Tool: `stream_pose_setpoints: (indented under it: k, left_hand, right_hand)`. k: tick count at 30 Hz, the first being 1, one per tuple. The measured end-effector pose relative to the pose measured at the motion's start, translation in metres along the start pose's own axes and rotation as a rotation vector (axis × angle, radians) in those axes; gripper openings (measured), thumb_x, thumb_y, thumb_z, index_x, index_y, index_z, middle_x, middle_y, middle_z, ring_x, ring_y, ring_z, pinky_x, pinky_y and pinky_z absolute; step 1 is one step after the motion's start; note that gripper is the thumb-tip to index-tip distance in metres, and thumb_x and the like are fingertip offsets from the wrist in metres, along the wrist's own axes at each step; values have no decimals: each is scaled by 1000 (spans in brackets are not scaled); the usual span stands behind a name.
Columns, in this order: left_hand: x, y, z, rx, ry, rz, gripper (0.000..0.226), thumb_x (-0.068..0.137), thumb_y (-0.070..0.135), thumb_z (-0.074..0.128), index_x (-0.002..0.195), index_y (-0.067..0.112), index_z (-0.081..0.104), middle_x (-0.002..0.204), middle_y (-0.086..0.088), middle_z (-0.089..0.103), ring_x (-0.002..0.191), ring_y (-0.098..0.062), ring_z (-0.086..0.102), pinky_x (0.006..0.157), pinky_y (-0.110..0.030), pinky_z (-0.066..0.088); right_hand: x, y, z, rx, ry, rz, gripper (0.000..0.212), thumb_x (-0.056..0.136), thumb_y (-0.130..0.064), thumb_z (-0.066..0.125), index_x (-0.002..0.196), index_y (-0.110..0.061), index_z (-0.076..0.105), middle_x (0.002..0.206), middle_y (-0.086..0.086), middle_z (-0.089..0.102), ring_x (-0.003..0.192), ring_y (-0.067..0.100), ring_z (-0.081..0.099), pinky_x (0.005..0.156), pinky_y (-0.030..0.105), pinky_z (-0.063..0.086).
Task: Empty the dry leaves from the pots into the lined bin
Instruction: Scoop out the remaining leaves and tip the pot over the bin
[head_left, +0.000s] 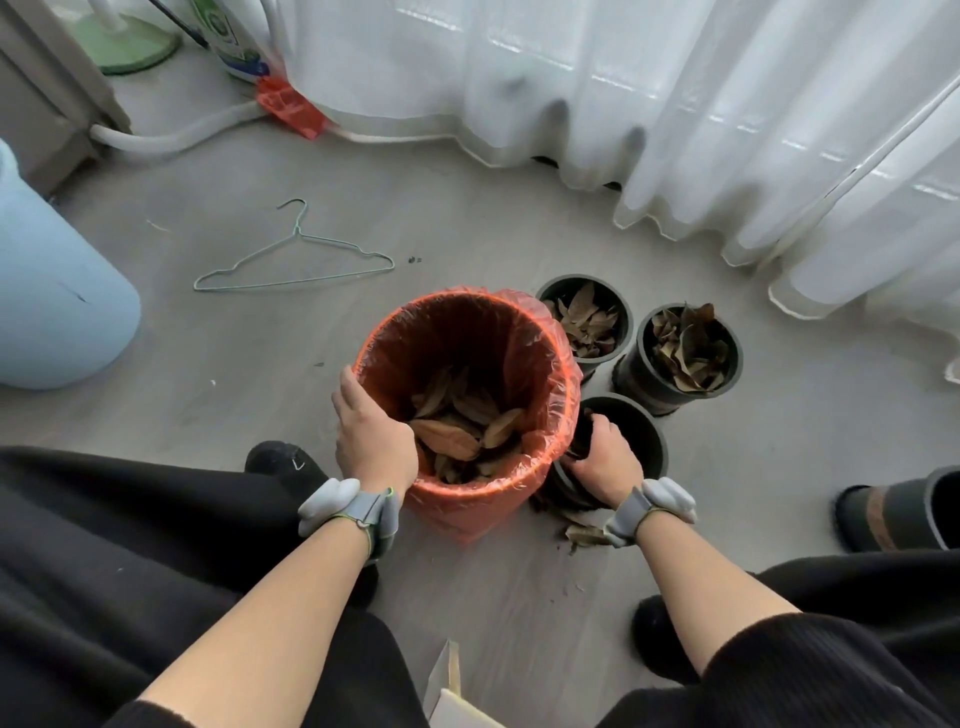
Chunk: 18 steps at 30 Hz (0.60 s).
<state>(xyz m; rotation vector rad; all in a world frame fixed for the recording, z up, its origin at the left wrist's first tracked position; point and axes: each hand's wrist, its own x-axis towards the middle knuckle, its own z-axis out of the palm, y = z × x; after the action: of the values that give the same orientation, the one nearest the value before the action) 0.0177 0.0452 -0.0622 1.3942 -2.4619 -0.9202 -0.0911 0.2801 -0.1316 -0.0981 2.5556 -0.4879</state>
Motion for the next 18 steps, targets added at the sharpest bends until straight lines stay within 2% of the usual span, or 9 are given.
stream_pose_setpoints:
  k: [3, 5, 11, 18]
  left_hand:
    - [0, -1, -1, 6, -3, -4, 78, 83, -9, 44, 151, 16, 16, 149, -11, 30, 119, -40, 51, 92, -47, 46]
    - [0, -2, -2, 6, -4, -12, 78, 82, -9, 44, 151, 16, 16, 149, -11, 31, 120, -40, 50, 93, -47, 45]
    - [2, -1, -3, 9, -7, -22, 77, 81, -9, 44, 149, 15, 19, 145, -12, 33, 117, -43, 50, 91, -49, 44]
    - [0, -1, -5, -3, -16, -19, 76, 81, -10, 44, 149, 12, 20, 145, -14, 33, 115, -45, 49, 90, -49, 43]
  right_hand:
    - [4, -2, 4, -57, 33, -43, 44, 89, -34, 61, 126, -12, 51, 124, 10, 60, 115, 30, 56, 89, 40, 50]
    - [4, 0, 2, -77, 62, -51, 30, 91, -24, 55, 119, -14, 57, 119, 8, 64, 111, 30, 59, 87, 40, 51]
    - [0, 9, -9, 134, 173, -30, 23, 90, -13, 55, 110, -17, 66, 110, 3, 70, 105, 24, 62, 90, 36, 50]
    - [-19, 15, -32, 315, 235, -41, 18, 89, -13, 62, 106, -14, 68, 98, 0, 67, 87, 13, 57, 80, 22, 40]
